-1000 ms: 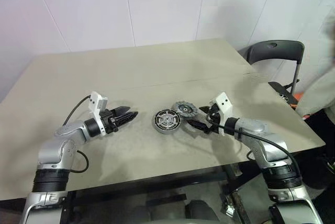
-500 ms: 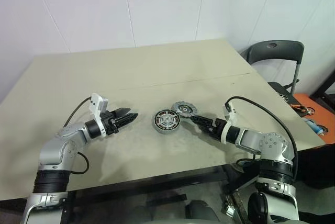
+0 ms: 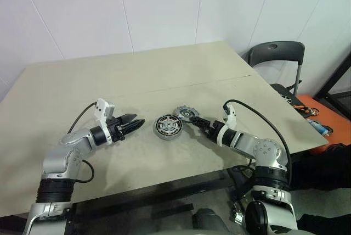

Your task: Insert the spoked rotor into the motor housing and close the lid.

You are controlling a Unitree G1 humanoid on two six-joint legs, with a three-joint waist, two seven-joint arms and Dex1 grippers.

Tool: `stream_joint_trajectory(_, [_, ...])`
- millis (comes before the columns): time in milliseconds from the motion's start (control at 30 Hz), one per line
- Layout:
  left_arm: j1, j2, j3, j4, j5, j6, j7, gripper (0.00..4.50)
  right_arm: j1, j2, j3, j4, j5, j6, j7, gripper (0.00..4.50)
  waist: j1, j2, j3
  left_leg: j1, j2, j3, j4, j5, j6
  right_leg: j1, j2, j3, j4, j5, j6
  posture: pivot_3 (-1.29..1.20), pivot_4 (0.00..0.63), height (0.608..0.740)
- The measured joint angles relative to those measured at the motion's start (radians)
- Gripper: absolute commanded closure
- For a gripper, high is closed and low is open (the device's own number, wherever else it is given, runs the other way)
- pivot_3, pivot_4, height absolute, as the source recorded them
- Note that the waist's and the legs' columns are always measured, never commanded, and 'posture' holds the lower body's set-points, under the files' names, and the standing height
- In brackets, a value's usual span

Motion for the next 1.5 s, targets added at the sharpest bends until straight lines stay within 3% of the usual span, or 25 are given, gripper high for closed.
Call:
stream_joint_trajectory(633, [0.0, -0.023, -0.015, 0.044, 0.021, -0.039, -0.014, 1.71, -0.048, 0.044, 0.075, 0.066, -0.054, -0.139, -0.058, 0.03, -0.001, 0.001, 0.0, -0.001, 0.0, 0.0, -0.002, 0.0, 0.0, -0.002, 0.0, 0.0, -0.001, 0.0, 0.0, 0.0, 0.0, 0.74])
stream_joint_trajectory(767, [0.004, -0.026, -0.017, 0.044, 0.022, -0.039, -0.01, 1.71, -0.041, 0.043, 0.102, 0.079, -0.085, -0.196, -0.056, 0.91, 0.0, 0.001, 0.0, -0.001, 0.0, 0.0, -0.001, 0.0, 0.0, -0.001, 0.0, 0.0, -0.001, 0.0, 0.0, 0.0, 0.0, 0.74])
stream_joint_trajectory(933, [0.006, -0.036, -0.019, 0.043, 0.022, -0.039, -0.002, 1.71, -0.025, 0.039, 0.125, 0.09, -0.125, -0.242, -0.055, 2.6, 0.0, 0.001, 0.0, -0.002, 0.0, 0.0, -0.001, 0.0, 0.0, -0.002, 0.0, 0.0, -0.001, 0.001, 0.0, 0.0, 0.0, 0.74])
stream_joint_trajectory(1267, [0.007, -0.04, -0.023, 0.042, 0.022, -0.041, 0.0, 1.71, 0.003, 0.01, 0.198, 0.059, -0.158, -0.27, 0.003, 2.6, 0.0, 0.001, 0.001, -0.003, 0.0, -0.001, -0.003, 0.0, 0.0, -0.003, -0.001, 0.0, -0.003, 0.001, -0.001, 0.0, 0.0, 0.74])
stream_joint_trajectory(1500, [0.007, -0.04, -0.023, 0.043, 0.023, -0.042, -0.001, 1.71, 0.031, -0.052, 0.353, -0.008, -0.282, -0.353, 0.05, 2.6, -0.001, 0.002, 0.001, -0.004, 0.0, 0.0, -0.004, 0.0, 0.0, -0.005, -0.001, 0.0, -0.003, 0.001, 0.0, 0.0, 0.0, 0.74])
